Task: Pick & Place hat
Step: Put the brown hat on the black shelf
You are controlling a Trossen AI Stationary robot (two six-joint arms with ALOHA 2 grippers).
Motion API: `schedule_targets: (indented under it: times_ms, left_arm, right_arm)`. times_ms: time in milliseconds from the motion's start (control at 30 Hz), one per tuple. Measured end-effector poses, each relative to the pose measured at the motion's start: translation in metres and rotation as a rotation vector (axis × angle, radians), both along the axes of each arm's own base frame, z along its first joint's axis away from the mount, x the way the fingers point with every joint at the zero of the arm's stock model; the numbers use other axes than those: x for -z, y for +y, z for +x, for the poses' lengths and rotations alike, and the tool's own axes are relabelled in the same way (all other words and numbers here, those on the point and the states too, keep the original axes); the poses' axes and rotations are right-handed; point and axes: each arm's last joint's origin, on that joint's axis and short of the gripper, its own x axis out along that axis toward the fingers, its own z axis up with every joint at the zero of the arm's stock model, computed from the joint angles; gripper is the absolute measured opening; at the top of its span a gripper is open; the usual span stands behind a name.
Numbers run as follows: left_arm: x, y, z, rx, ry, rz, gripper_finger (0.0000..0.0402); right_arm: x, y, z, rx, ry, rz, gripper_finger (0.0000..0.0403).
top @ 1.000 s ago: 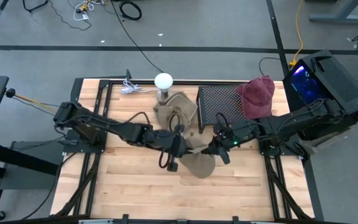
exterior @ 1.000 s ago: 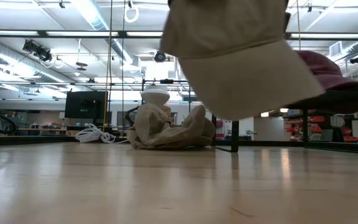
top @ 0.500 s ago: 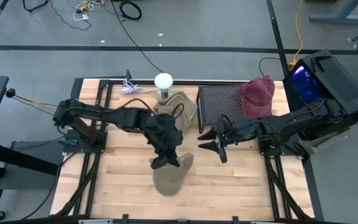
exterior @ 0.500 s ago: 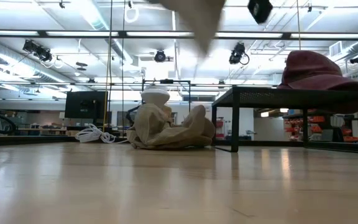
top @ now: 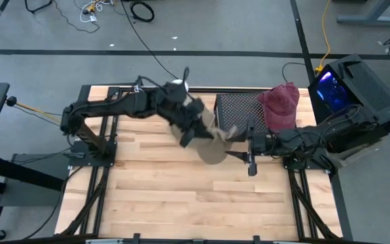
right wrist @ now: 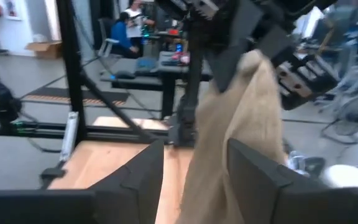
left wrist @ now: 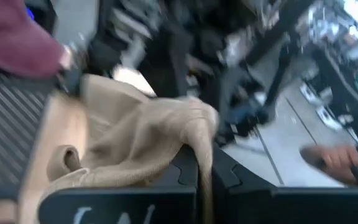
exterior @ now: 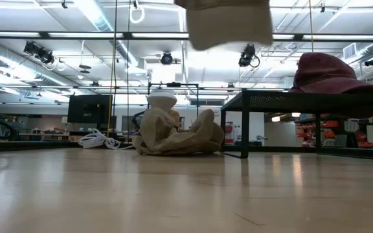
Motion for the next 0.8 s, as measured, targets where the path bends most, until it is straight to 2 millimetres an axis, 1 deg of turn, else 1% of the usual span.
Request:
schedule_targets:
  times_ms: [233, 433, 500, 600, 700, 800]
  left_arm:
    - [-0.012, 0.037, 0.0, -0.127, -0.113, -0.025, 0.0003]
    - [-0.012, 0.067, -0.006, -0.251, -0.102, -0.069, 0.0003]
    - [-0.013, 0.071, -0.007, -0.261, -0.109, -0.07, 0.0003]
    - [-0.015, 0.07, -0.006, -0.267, -0.132, -0.064, 0.0003]
    - [-0.012, 0.066, 0.001, -0.275, -0.149, -0.058, 0.0003]
    - [-0.004, 0.065, 0.012, -0.298, -0.142, -0.051, 0.0003]
  right_arm:
    - [0.0, 0.0, -0.001, 0.031, 0.004, -0.054, 0.0176]
    - [-0.002, 0.0, -0.001, 0.037, -0.016, -0.087, 0.0176]
    - [-0.002, -0.001, -0.001, 0.072, -0.01, -0.107, 0.0176]
    - [0.002, -0.003, -0.001, 0.142, 0.029, -0.136, 0.0176]
    - [0.009, -0.004, 0.0, 0.188, 0.084, -0.166, 0.0176]
    - [0.015, -0.003, 0.002, 0.184, 0.124, -0.164, 0.0176]
